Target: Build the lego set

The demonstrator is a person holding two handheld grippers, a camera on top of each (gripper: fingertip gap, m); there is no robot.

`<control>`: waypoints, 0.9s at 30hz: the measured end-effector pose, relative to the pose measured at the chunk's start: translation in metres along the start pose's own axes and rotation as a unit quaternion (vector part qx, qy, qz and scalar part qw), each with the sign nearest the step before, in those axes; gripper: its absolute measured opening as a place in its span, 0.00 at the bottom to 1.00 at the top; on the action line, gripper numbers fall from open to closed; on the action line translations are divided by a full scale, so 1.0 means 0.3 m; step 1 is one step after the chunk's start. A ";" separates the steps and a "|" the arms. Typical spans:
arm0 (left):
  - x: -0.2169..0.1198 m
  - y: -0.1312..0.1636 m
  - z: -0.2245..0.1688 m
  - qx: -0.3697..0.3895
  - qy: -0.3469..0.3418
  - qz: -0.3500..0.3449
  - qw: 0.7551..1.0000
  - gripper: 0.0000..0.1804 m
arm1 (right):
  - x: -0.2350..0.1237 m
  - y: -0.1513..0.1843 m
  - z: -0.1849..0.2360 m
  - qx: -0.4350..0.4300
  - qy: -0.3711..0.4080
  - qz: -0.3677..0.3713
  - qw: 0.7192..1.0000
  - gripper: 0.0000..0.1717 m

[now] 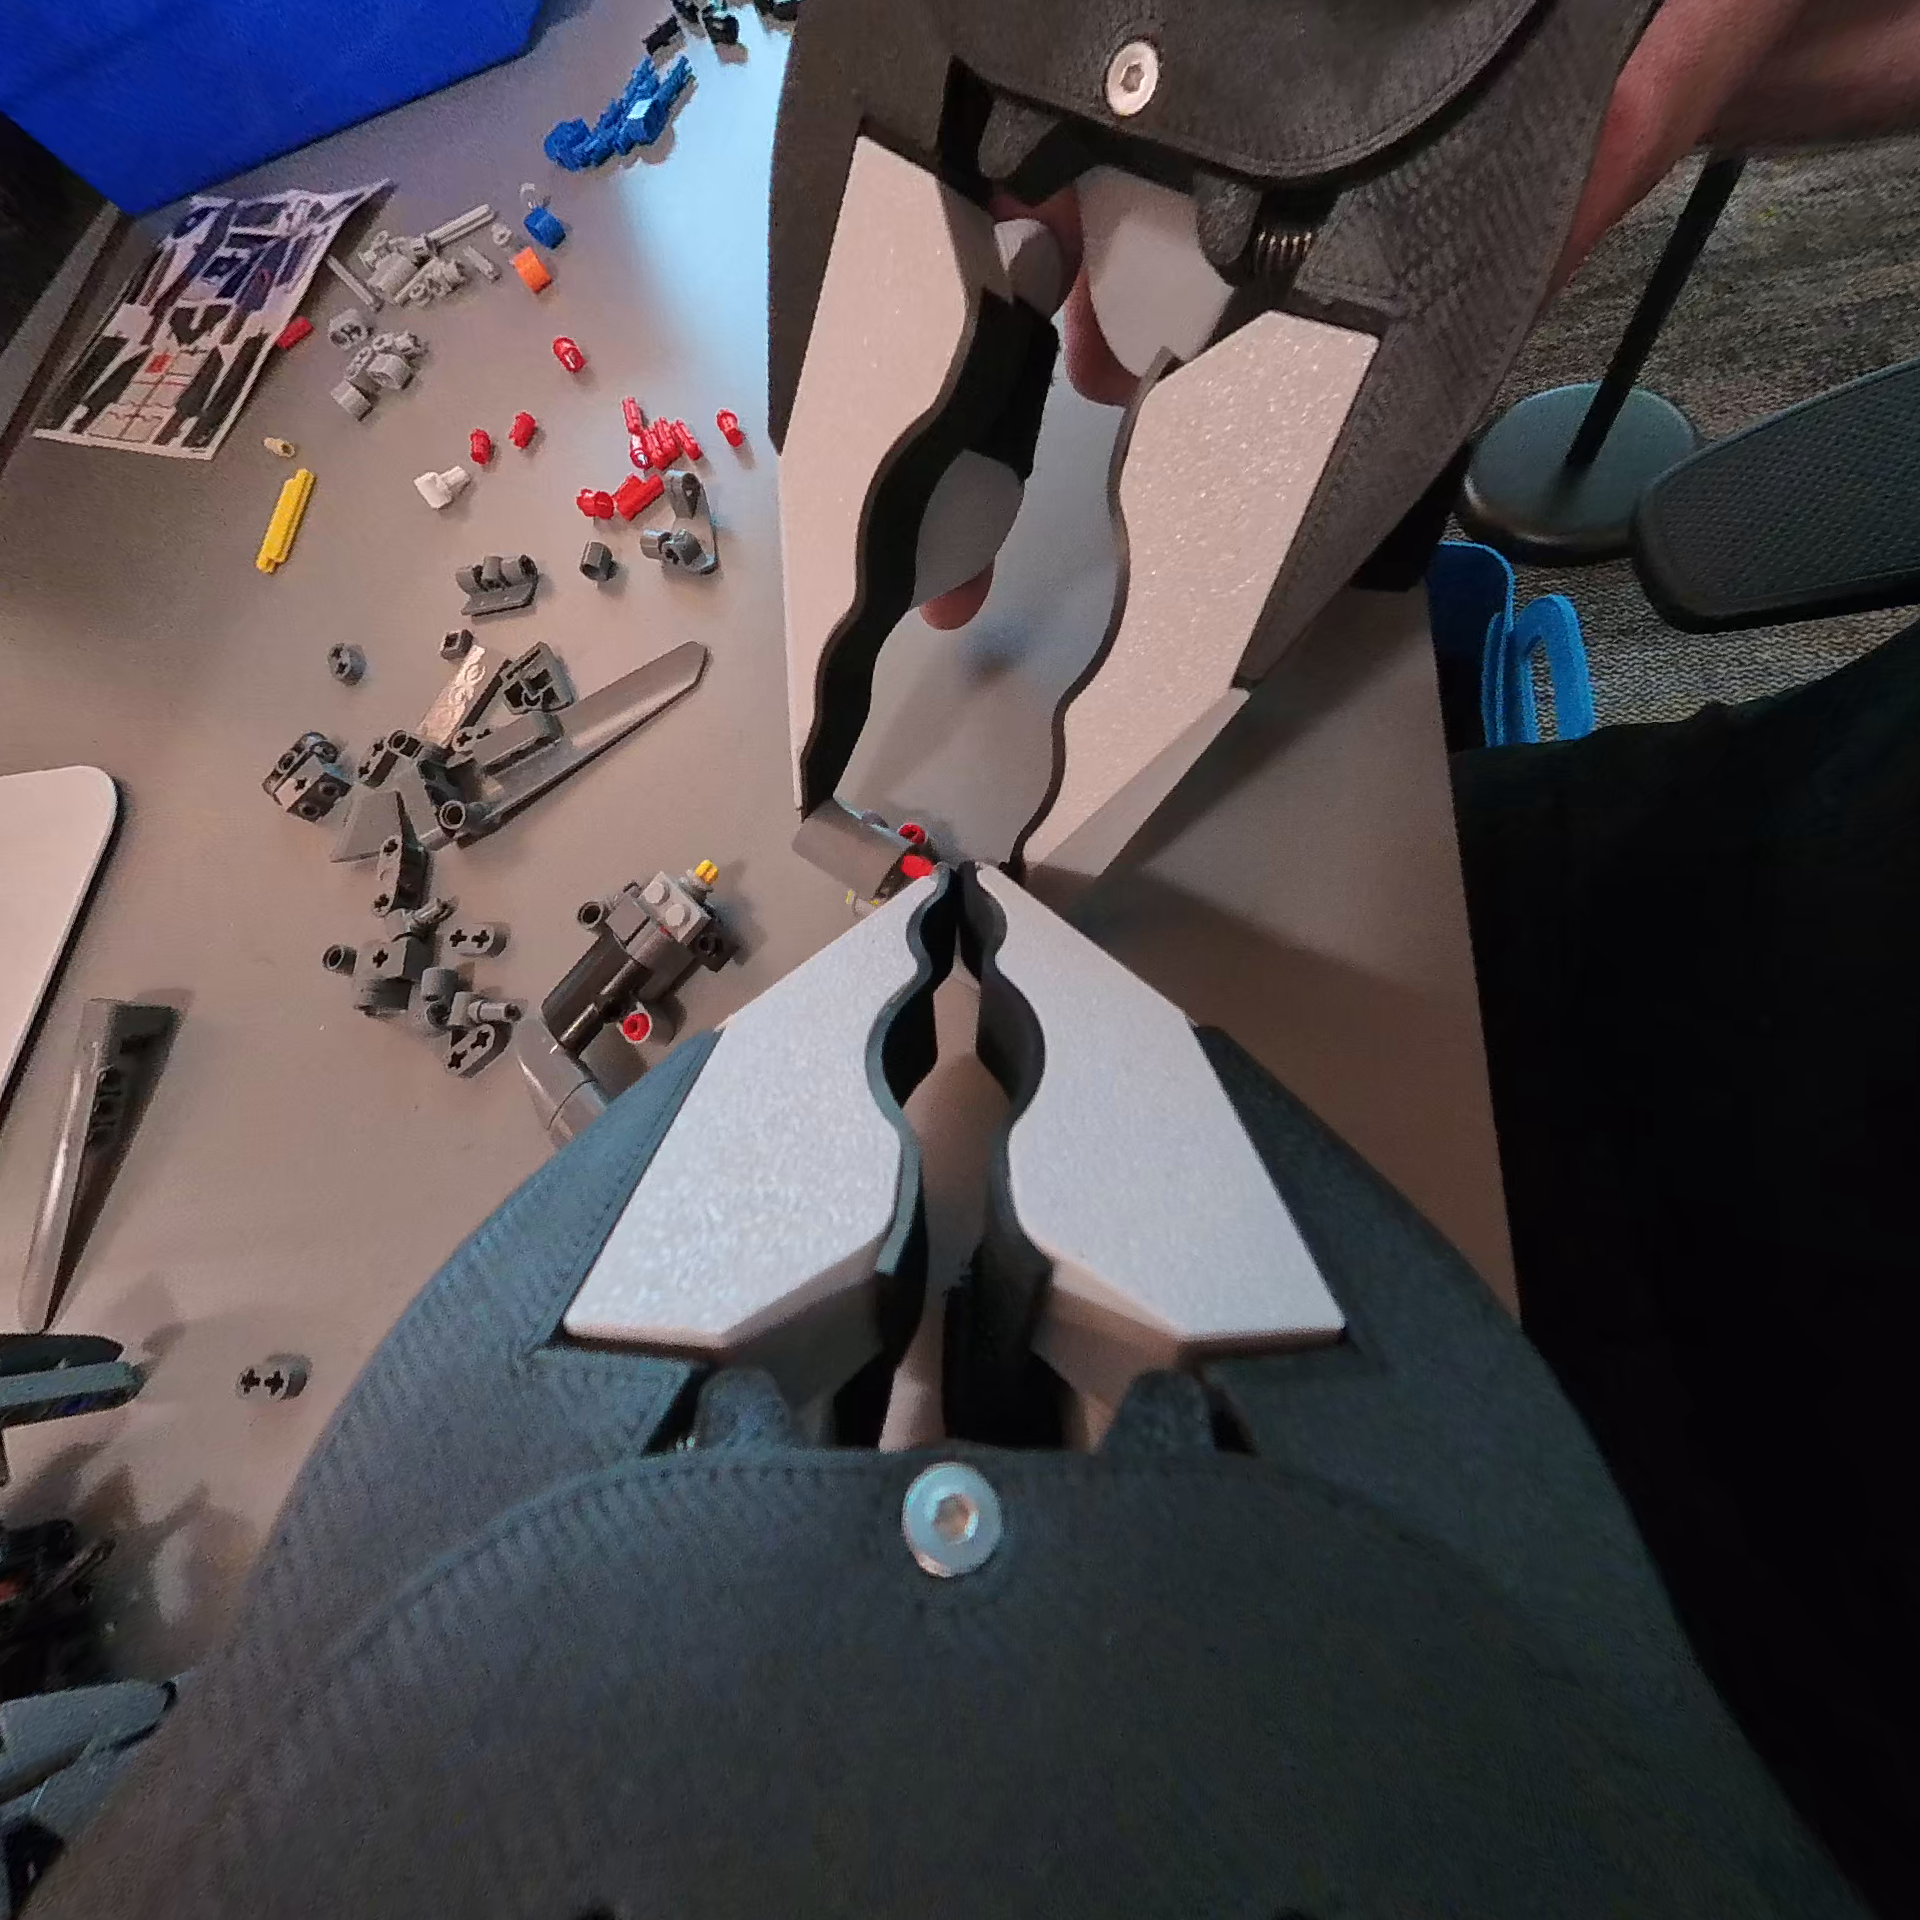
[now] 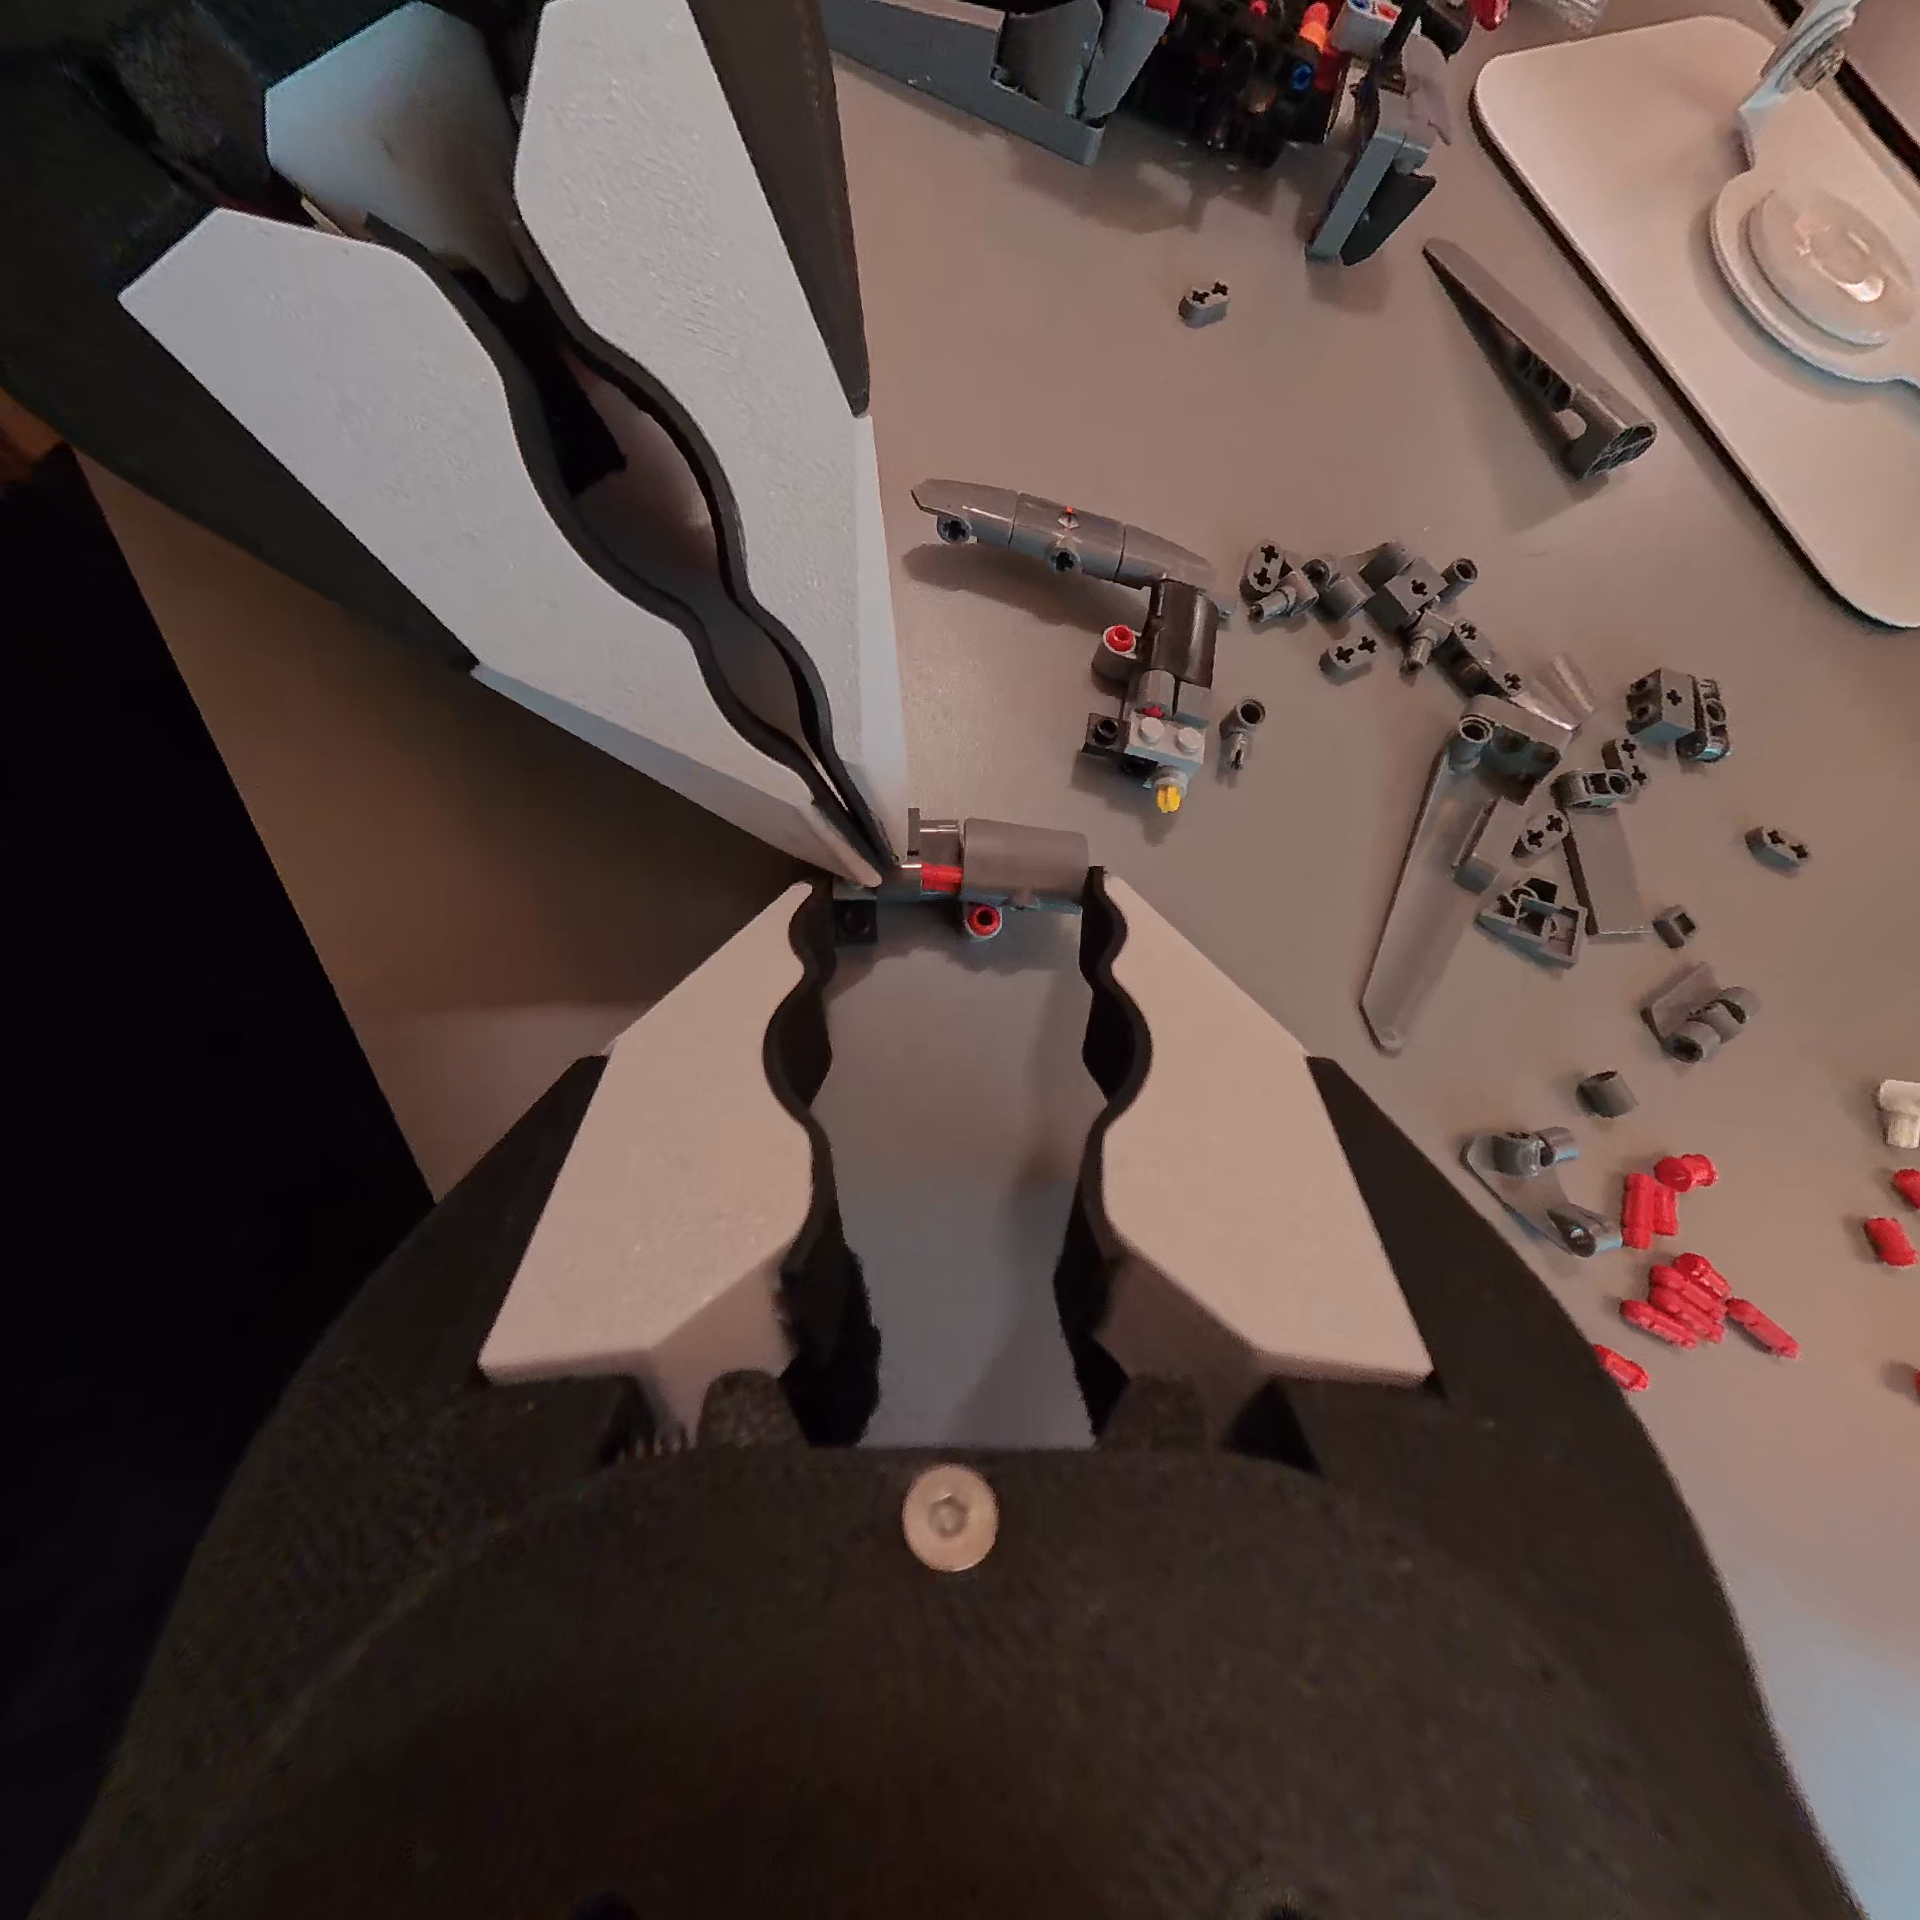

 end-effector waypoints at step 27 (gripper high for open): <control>-0.041 -0.012 0.020 -0.009 -0.023 -0.029 0.999 0.00 | 0.019 -0.031 0.029 -0.047 -0.024 -0.017 0.998 0.23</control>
Point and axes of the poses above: each gripper's, where its closed fingertips meet, x out along the fingers, y out of its underside, z = x × y across the jaws, the point moved 7 cm from there along -x, back along the fingers, and after that the axes turned 2 degrees about -z, right-handed, at the moved point
